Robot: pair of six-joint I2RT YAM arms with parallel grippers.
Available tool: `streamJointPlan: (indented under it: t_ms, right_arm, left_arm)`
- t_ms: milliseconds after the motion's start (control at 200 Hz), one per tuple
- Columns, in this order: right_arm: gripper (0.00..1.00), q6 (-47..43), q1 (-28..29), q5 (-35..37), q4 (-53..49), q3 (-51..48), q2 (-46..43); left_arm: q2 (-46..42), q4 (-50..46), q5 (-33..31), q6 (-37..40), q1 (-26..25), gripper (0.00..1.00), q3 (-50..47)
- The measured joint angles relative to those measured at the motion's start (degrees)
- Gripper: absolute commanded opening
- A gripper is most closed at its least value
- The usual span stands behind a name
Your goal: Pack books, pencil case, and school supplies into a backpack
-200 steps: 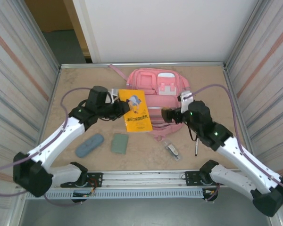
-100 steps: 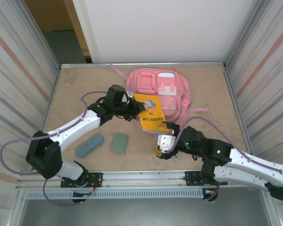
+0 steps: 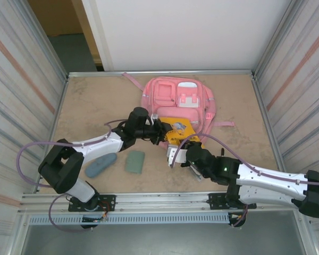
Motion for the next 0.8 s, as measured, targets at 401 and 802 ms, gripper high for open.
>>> streamJointPlan:
  t_ms: [401,802]
  right_arm:
    - [0.0,-5.5,-5.6,-2.5,-5.5,1.7,-8.9]
    - [0.0,-10.4,-11.5,-7.4,-13.1,8.5,-16.6]
  left_arm:
    - [-3.5,-15.0,-1.8,15.5,5.7,0.65,4.3]
    - [7.8,-28.9,-10.5,33.0,10.4,0.62,13.9]
